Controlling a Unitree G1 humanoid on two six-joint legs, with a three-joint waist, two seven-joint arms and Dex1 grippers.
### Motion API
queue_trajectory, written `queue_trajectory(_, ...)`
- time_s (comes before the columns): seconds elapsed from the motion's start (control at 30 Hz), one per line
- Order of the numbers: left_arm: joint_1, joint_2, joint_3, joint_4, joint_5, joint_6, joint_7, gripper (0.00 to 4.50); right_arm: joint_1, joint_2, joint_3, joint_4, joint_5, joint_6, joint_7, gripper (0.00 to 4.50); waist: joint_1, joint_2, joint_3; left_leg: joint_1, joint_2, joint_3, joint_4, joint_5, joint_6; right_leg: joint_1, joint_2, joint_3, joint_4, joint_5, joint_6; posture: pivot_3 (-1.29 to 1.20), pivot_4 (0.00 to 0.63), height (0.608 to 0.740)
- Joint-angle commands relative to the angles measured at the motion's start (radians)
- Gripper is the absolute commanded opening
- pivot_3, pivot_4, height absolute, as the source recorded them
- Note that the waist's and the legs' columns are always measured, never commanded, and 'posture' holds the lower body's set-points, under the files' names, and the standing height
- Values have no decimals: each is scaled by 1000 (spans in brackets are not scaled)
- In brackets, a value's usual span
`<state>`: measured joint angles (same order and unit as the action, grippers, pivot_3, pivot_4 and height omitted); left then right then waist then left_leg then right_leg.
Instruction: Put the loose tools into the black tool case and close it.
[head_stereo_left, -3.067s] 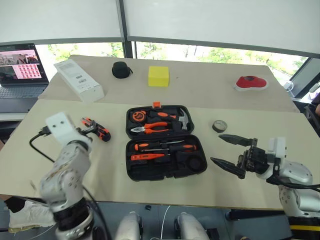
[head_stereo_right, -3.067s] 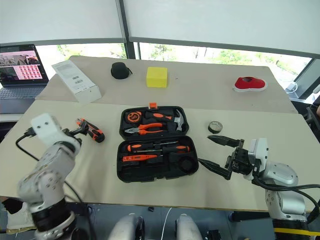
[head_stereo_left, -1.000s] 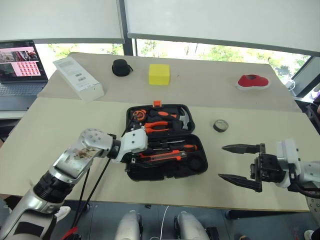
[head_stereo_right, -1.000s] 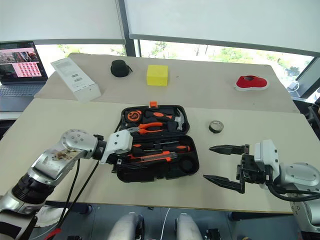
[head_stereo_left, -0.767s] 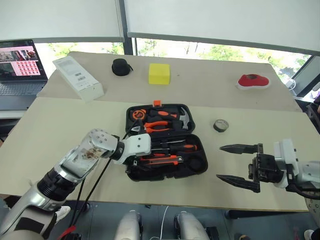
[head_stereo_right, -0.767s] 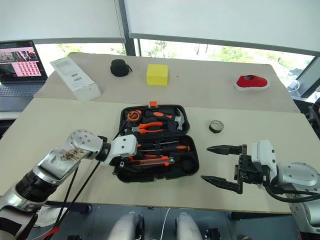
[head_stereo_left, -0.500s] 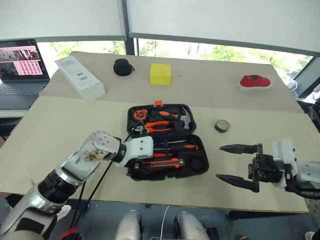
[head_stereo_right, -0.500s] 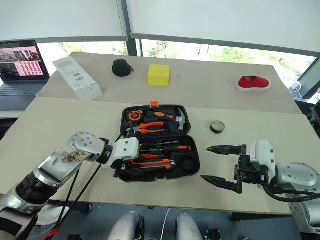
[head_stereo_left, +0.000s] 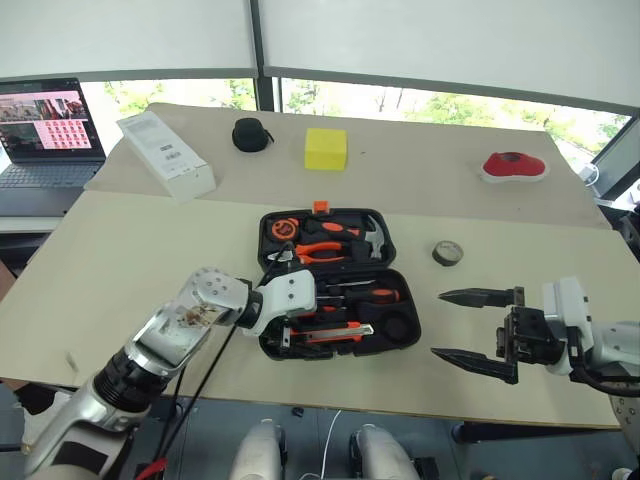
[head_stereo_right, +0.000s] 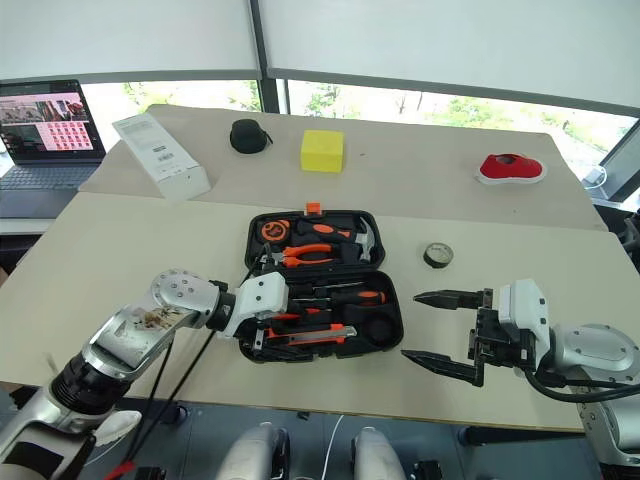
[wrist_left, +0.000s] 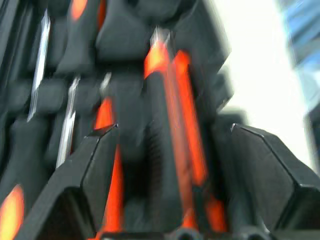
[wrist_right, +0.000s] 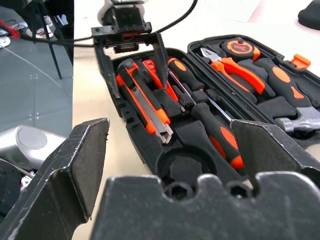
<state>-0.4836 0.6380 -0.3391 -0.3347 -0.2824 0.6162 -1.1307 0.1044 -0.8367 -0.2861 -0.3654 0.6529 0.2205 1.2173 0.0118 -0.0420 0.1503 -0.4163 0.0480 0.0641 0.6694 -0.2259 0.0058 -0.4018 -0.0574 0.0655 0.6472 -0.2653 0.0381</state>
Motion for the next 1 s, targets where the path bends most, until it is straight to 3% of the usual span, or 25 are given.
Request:
queue_trajectory(0.03, -13, 2, 118, 58, -73, -73, -28, 3674, 1, 6, -28, -20, 36, 11, -2, 4500, -2, 0, 0, 0, 0, 0, 0, 0, 0, 0, 0, 0, 0, 0, 0, 0, 150, 740)
queue_trajectory(0.1, -12, -5, 134, 103, -70, -143, -45, 3674, 5, 14, -31, -15, 36, 9, -3, 4500, -4, 0, 0, 1, 0, 0, 0, 0, 0, 0, 0, 0, 1, 0, 0, 0, 150, 740)
queue_trajectory(0.2, 5, -8, 105, 131, -56, -212, -90, 3031, 3, 28, -34, -4, 36, 8, -11, 4500, -3, 0, 0, 1, 0, 0, 0, 0, 0, 0, 0, 0, 0, 0, 0, 0, 150, 740)
queue_trajectory(0.47, 60, -44, 20, 193, 22, -359, -112, 184, 16, 70, -33, 8, 18, -13, -24, 4500, 0, 1, 0, 0, 0, 2, 1, 0, 0, 1, 0, 0, 0, 0, 0, 0, 150, 740)
queue_trajectory(0.63, 60, -60, -18, 241, 84, -372, -68, 86, 21, 83, -29, 3, 12, -15, -31, 4500, 0, 1, 0, 0, 0, 3, 1, 0, 0, 1, 0, 0, 0, 0, 0, 0, 150, 740)
queue_trajectory(1.0, 54, -43, -125, 243, 165, -168, -46, 86, 35, 86, -33, -3, 16, -8, -39, 4500, 1, 2, -2, 12, 0, 3, 2, 0, 0, 14, 0, -1, -1, 0, 0, 0, 150, 740)
